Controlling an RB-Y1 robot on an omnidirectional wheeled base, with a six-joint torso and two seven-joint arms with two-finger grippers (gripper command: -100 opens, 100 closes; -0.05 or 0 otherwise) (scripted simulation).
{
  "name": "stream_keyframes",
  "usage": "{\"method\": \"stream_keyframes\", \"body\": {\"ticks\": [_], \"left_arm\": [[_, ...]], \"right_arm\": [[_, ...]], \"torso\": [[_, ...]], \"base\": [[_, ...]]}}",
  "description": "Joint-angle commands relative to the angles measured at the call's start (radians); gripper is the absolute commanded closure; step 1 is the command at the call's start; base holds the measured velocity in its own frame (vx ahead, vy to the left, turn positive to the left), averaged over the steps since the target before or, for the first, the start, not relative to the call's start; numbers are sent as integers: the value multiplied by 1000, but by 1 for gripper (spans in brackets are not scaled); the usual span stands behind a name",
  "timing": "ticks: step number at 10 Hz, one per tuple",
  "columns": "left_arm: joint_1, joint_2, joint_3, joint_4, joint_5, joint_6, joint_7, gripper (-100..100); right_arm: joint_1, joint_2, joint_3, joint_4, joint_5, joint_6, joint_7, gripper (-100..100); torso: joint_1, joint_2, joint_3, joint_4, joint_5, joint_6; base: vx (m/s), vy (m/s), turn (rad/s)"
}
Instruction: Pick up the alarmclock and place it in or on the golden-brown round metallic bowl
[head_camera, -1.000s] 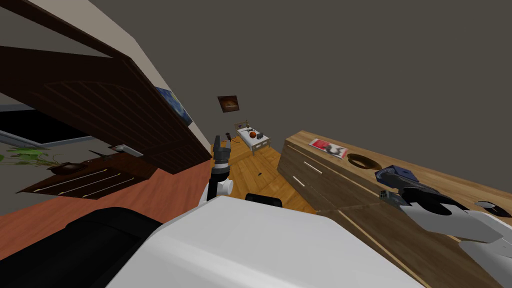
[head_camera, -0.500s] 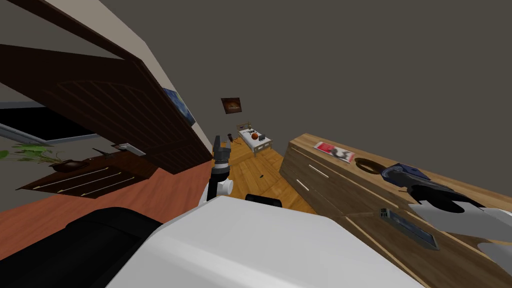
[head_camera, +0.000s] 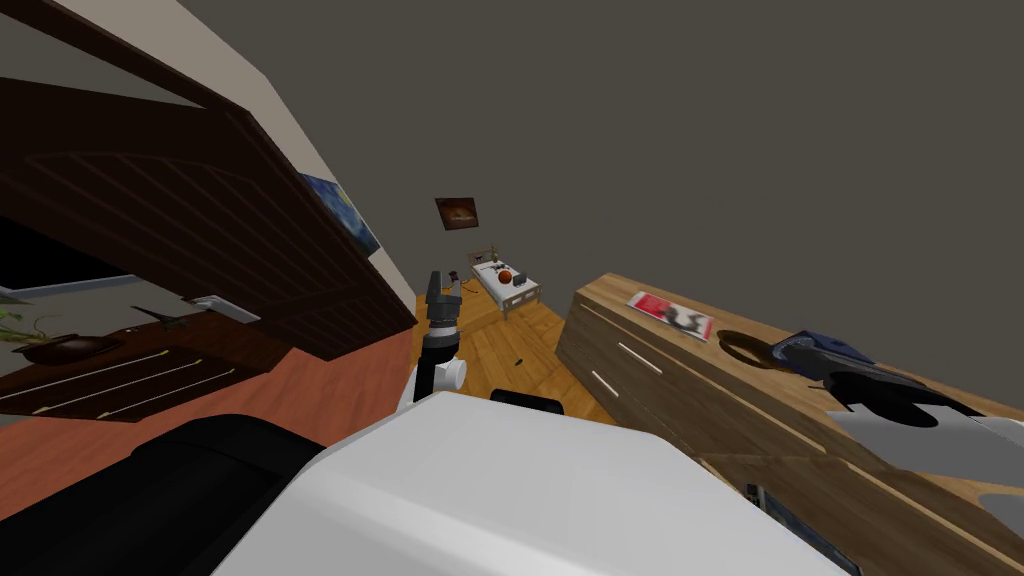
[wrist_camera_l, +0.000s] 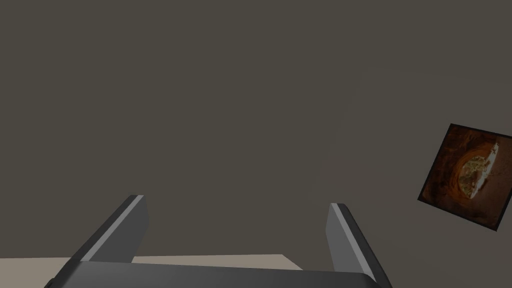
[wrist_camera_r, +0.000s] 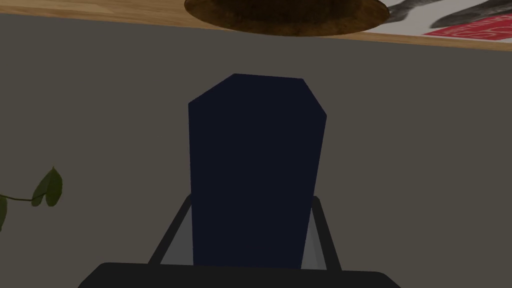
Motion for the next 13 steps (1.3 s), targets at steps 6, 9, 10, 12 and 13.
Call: {"method": "stream_keyframes", "body": {"ticks": [6,9,10,12,13], "left_arm": [[0,0,0,0,0,0,0,0],[0,0,0,0,0,0,0,0],[0,0,0,0,0,0,0,0],[-1,0,0,0,0,0,0,0],[-1,0,0,0,0,0,0,0]], "right_arm": [[25,-19,10,-13,-4,35,35,-100],[25,-19,10,-13,-4,35,35,-100],[25,-19,10,-13,-4,35,35,0],[43,-72,19,-43,-58,68,29,-100],[49,-90,21,-53,-76,79,27,-100]], "torso": [[6,10,5,1,1,0],[7,13,7,2,1,0],[7,13,7,2,1,0],[7,14,8,2,1,0],[7,15,8,3,1,0]], "base": [[128,-37,-32],[0,0,0],[0,0,0],[-28,4,36],[-37,3,21]]}}
